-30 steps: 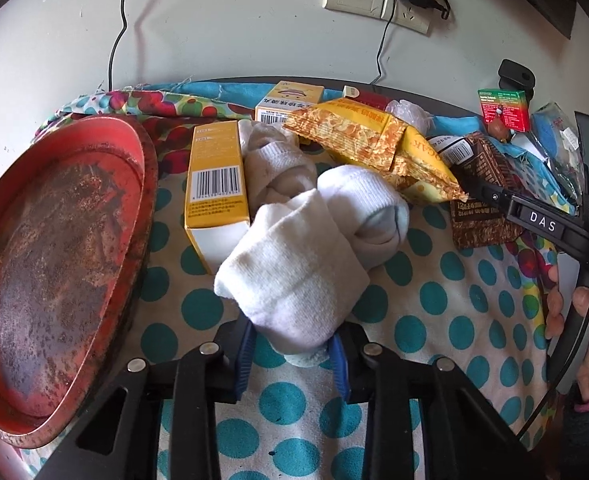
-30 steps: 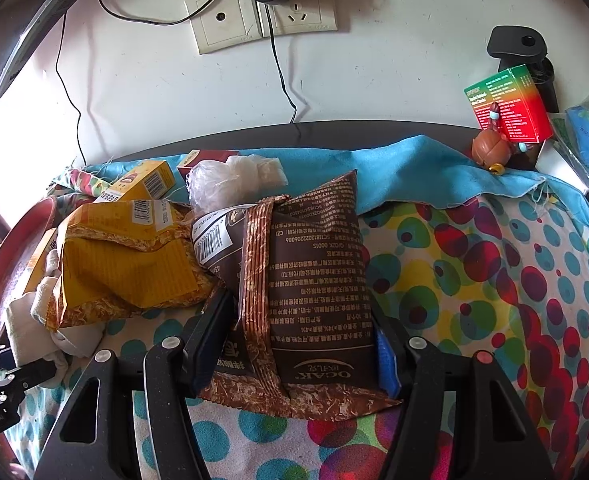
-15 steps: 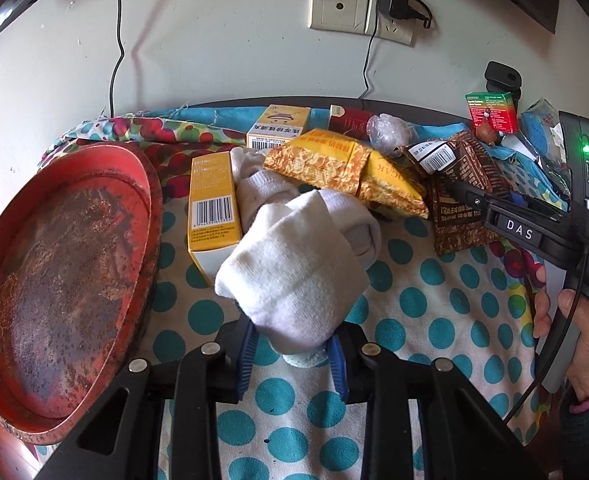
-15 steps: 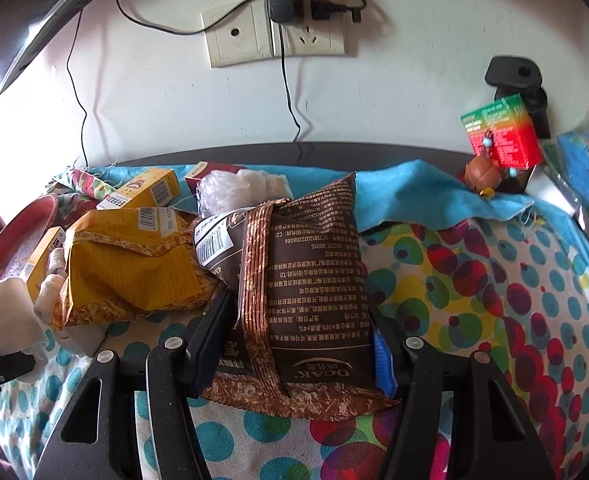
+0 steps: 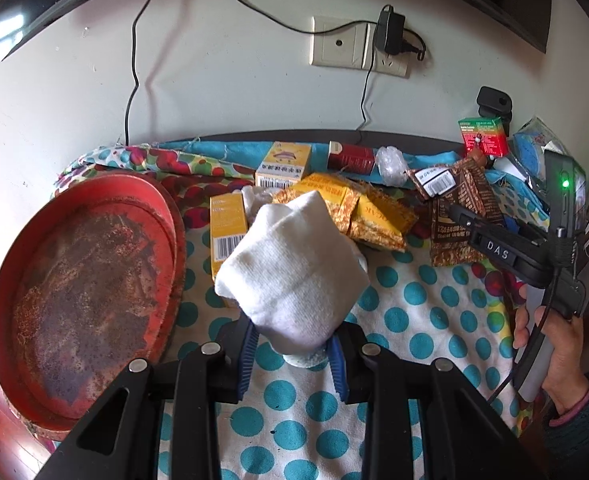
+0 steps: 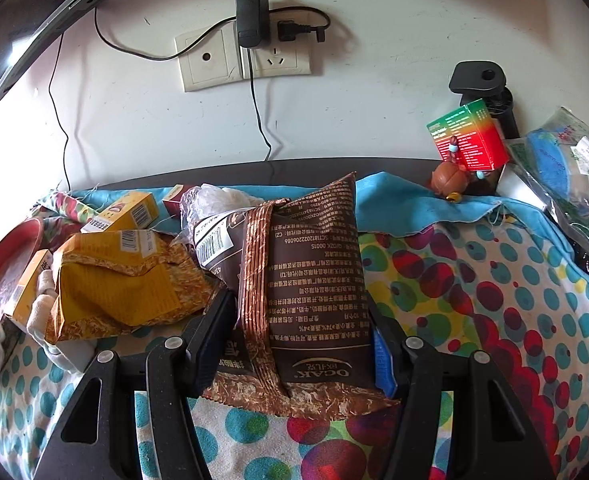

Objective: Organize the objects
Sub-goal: 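Close the left gripper on the white folded sock and lift it, then carry the white sock over the red tray and open the left gripper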

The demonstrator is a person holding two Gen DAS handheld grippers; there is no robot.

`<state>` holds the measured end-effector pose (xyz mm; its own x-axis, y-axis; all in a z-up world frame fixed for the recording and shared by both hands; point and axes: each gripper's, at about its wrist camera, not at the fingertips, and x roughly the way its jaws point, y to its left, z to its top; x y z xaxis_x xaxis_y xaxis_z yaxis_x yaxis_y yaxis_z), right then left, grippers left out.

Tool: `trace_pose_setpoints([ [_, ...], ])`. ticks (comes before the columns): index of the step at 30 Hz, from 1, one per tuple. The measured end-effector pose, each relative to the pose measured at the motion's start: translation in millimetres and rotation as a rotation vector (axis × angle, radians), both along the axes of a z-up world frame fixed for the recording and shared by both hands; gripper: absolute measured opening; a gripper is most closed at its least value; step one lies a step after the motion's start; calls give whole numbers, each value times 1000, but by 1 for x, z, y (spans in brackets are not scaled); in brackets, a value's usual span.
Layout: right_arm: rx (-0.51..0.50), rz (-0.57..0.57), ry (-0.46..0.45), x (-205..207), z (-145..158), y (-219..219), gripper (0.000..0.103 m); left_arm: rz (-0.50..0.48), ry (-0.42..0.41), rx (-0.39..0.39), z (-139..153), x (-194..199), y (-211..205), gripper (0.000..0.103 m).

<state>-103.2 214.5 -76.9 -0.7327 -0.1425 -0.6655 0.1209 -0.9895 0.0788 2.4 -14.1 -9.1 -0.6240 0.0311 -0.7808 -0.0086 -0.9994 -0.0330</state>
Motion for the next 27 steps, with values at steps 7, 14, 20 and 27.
trace_pose_setpoints([
  [7, 8, -19, 3, 1, 1, 0, 58, 55, 28, 5, 18, 5, -22, 31],
  [14, 8, -45, -5, 0, -1, 3, 58, 153, 53, 19, 33, 11, -65, 31],
  [20, 7, -56, -8, -1, -2, 4, 58, 256, 47, 28, 34, 13, -110, 31],
  [27, 14, -60, -15, -2, -3, 4, 58, 368, 21, 33, 25, 16, -159, 31],
])
